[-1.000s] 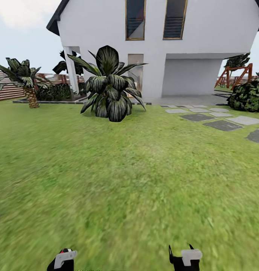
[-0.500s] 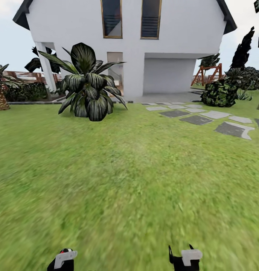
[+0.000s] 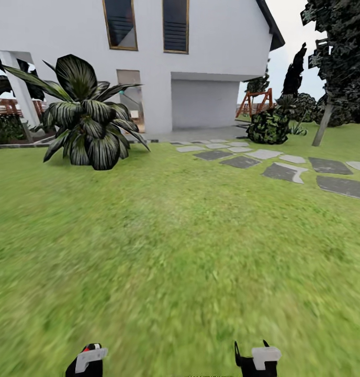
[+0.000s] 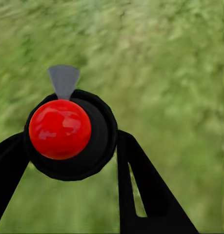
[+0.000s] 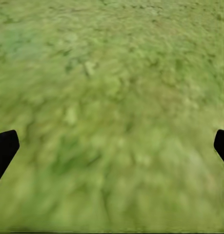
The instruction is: In the garden, pick up the pesticide atomizer on the floor and spray pesticide onto both trees until each tree trunk is fully covered.
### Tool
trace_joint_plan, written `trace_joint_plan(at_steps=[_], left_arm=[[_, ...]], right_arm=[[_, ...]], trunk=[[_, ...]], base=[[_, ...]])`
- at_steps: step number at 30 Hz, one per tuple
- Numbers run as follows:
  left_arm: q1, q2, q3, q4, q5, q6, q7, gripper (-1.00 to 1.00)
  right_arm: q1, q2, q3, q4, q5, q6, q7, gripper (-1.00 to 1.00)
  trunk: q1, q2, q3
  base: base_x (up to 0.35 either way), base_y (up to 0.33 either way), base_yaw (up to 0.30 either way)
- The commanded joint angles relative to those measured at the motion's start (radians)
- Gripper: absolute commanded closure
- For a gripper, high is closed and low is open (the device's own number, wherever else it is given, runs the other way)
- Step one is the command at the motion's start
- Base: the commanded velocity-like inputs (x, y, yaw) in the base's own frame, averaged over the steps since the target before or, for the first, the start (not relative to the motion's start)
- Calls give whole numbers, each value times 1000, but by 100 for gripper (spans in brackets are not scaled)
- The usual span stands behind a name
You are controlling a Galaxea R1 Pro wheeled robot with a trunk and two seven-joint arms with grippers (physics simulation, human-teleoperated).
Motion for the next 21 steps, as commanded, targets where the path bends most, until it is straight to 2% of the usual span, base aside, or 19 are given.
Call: trace_joint_plan(at_steps=[1,21], left_arm=[[0,0,0,0,0,0,0,100],[0,0,0,0,0,-1,0,100]], right_arm=[[0,0,0,0,0,0,0,-100],[0,0,0,0,0,0,-1,-100]], trunk=[[0,0,0],[0,0,-8]], base=[[-4,-271,-283],[0,-274,-284]])
